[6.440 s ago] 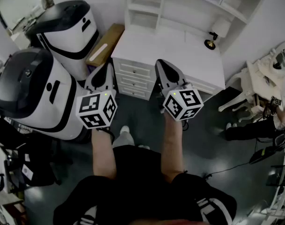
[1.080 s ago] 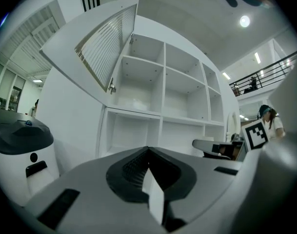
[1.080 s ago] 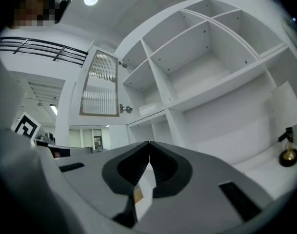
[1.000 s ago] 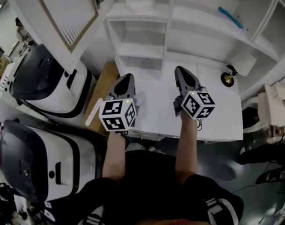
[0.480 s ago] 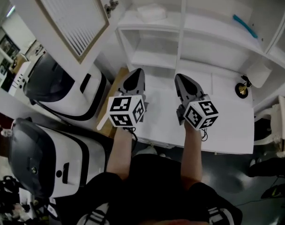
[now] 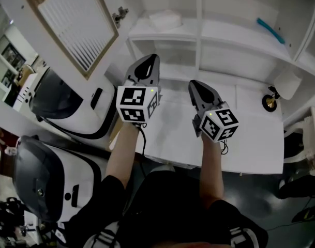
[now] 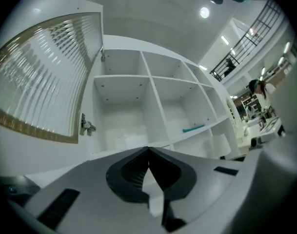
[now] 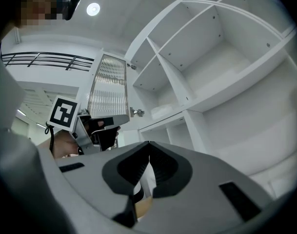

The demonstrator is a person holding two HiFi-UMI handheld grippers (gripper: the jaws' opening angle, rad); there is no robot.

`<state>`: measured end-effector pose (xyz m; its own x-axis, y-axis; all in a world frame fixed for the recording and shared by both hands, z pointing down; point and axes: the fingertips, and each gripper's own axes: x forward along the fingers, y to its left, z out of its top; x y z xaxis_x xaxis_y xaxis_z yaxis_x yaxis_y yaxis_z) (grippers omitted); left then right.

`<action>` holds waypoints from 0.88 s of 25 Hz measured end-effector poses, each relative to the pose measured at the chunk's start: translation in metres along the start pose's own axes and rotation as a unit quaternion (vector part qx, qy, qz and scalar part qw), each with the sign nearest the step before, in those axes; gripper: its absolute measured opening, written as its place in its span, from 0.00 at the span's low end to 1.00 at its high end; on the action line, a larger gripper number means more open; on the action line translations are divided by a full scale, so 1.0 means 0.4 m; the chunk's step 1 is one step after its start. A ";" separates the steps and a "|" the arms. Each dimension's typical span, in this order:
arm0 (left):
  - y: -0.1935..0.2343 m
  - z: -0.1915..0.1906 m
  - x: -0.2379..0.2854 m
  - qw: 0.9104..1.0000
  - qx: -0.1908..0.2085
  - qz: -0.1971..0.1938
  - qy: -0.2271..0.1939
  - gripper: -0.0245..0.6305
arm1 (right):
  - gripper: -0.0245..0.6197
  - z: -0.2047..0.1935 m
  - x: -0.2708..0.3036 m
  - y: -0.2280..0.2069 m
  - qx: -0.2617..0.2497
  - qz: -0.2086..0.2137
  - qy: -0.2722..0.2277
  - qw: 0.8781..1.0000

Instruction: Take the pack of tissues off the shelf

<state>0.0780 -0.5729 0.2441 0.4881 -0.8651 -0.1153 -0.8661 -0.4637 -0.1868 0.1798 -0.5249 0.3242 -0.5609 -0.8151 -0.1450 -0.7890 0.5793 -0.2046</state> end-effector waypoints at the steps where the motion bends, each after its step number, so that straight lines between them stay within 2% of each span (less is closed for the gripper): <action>1: -0.001 0.007 0.011 1.000 0.016 -0.001 0.000 0.05 | 0.07 0.005 0.002 -0.002 0.000 0.001 -0.003 1.000; 3: 0.000 0.017 0.034 0.999 0.035 -0.002 0.003 0.05 | 0.07 0.018 0.005 -0.007 -0.002 -0.001 -0.012 1.000; 7: 0.030 0.031 0.080 0.999 0.041 0.007 0.007 0.05 | 0.07 0.029 0.007 -0.021 0.001 -0.005 -0.021 1.000; 11: 0.063 0.054 0.137 0.996 0.085 0.024 0.009 0.05 | 0.07 0.062 -0.003 -0.041 0.007 -0.009 -0.040 0.999; 13: 0.075 0.052 0.167 0.995 0.096 0.018 0.017 0.11 | 0.07 0.081 -0.008 -0.051 0.007 -0.015 -0.055 0.998; 16: 0.094 0.041 0.199 0.995 0.091 0.011 0.034 0.19 | 0.07 0.086 -0.011 -0.062 0.010 -0.019 -0.059 0.998; 22: 0.125 0.039 0.256 0.995 0.081 0.018 0.051 0.21 | 0.07 0.083 -0.012 -0.081 0.013 -0.026 -0.058 0.998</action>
<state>0.0863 -0.6817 0.2076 0.4368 -0.8991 -0.0274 -0.8498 -0.4025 -0.3402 0.2164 -0.5397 0.2995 -0.4858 -0.8393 -0.2439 -0.8086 0.5375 -0.2392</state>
